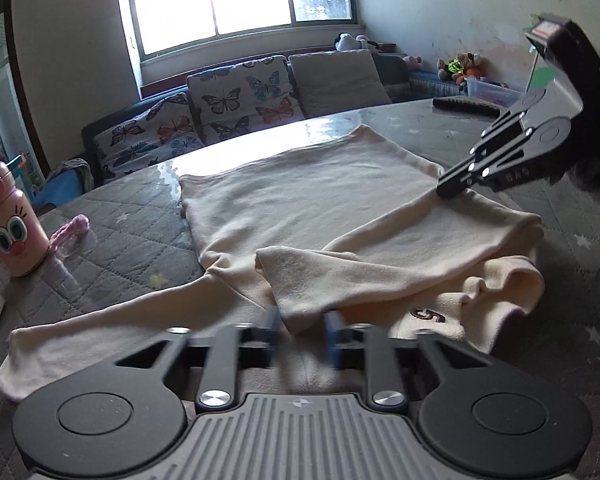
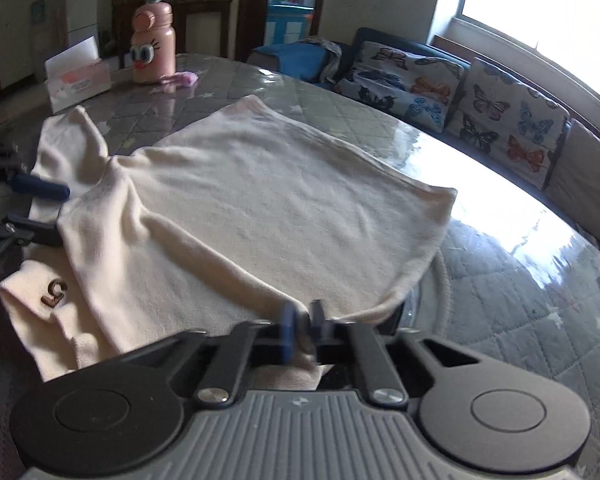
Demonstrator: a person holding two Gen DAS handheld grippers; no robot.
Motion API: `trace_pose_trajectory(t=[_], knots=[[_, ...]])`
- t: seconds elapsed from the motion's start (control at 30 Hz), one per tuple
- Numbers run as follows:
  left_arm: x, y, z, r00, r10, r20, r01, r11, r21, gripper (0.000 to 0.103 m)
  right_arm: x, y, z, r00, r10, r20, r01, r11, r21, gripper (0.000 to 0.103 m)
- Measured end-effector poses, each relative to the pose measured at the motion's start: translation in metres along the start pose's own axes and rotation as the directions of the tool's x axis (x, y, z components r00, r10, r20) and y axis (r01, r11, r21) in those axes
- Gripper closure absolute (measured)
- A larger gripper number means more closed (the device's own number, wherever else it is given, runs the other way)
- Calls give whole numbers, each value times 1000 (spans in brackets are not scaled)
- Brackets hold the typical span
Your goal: Fold clothes
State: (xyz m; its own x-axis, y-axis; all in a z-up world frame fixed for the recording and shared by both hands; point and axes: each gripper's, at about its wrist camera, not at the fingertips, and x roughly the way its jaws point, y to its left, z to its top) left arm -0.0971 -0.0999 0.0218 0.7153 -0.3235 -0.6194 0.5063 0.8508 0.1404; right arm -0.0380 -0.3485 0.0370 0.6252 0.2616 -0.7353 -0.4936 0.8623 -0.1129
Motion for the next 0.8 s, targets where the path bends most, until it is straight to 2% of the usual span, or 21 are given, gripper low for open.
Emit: trace_pose_trajectory(t=[0.07, 0.17, 0.3, 0.4, 0.43, 0.47, 0.6, 0.67, 0.8], knots=[[-5, -2, 1, 1000, 7, 23, -7, 1000, 9, 95, -6, -1, 0, 1000, -13, 13, 13, 1000, 3, 100], [-12, -3, 2, 999, 20, 50, -21, 1000, 14, 95, -15, -2, 0, 999, -39, 31, 38, 999, 11, 100], [-6, -2, -4, 998, 57, 13, -58, 997, 42, 94, -12, -5, -3, 999, -49, 10, 49, 999, 15, 99], [-8, 1, -1, 998, 52, 18, -53, 998, 36, 82, -8, 2, -6, 998, -56, 5, 56, 998, -10, 95], [-10, 2, 1, 998, 50, 25, -50, 998, 32, 69, -11, 3, -6, 998, -56, 12, 56, 998, -7, 94], [-12, 3, 3, 998, 47, 32, -48, 998, 27, 63, -17, 3, -6, 998, -51, 24, 51, 999, 1, 94], [-19, 8, 11, 998, 38, 58, -38, 999, 8, 63, -41, 6, -9, 999, 1, 46, -2, 1000, 23, 92], [-22, 10, 15, 997, 33, 72, -33, 999, -2, 63, -55, 14, -15, 999, 32, 33, -32, 999, 1, 91], [-17, 11, 24, 997, 21, 78, -19, 999, -26, 63, -67, 28, -30, 999, 44, -4, -44, 999, -33, 84]])
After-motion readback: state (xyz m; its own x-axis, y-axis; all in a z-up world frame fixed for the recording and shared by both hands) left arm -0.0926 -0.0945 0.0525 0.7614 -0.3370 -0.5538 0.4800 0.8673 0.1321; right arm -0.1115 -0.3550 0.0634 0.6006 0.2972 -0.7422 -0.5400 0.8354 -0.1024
